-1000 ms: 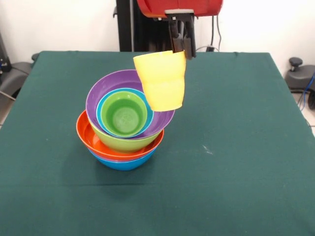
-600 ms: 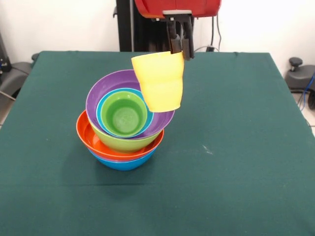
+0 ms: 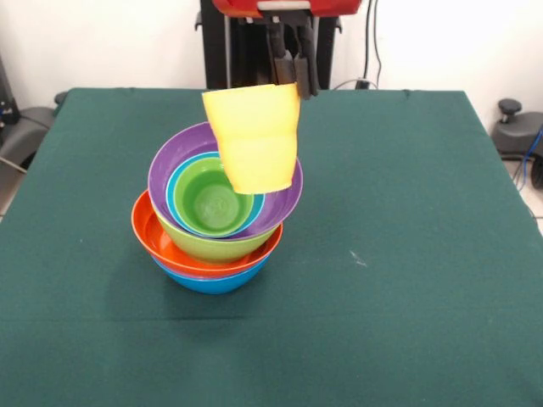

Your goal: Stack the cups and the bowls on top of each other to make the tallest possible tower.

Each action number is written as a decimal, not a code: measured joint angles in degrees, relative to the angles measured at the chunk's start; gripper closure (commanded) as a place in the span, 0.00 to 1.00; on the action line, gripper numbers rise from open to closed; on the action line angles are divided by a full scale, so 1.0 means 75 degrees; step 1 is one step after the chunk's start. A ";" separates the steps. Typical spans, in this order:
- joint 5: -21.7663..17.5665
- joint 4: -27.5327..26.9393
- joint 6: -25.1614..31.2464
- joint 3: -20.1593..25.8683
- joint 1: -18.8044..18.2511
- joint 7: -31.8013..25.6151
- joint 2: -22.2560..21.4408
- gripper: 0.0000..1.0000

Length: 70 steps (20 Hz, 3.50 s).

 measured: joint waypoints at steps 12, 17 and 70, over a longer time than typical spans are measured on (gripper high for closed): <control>-0.0074 -0.0252 0.0259 -0.0003 0.0002 0.0000 0.0104 1.00; -0.0119 -0.0250 0.0259 -0.0004 -0.0004 0.0000 0.0334 1.00; -0.0417 -0.0489 0.0259 -0.0004 -0.0098 0.0000 0.0743 1.00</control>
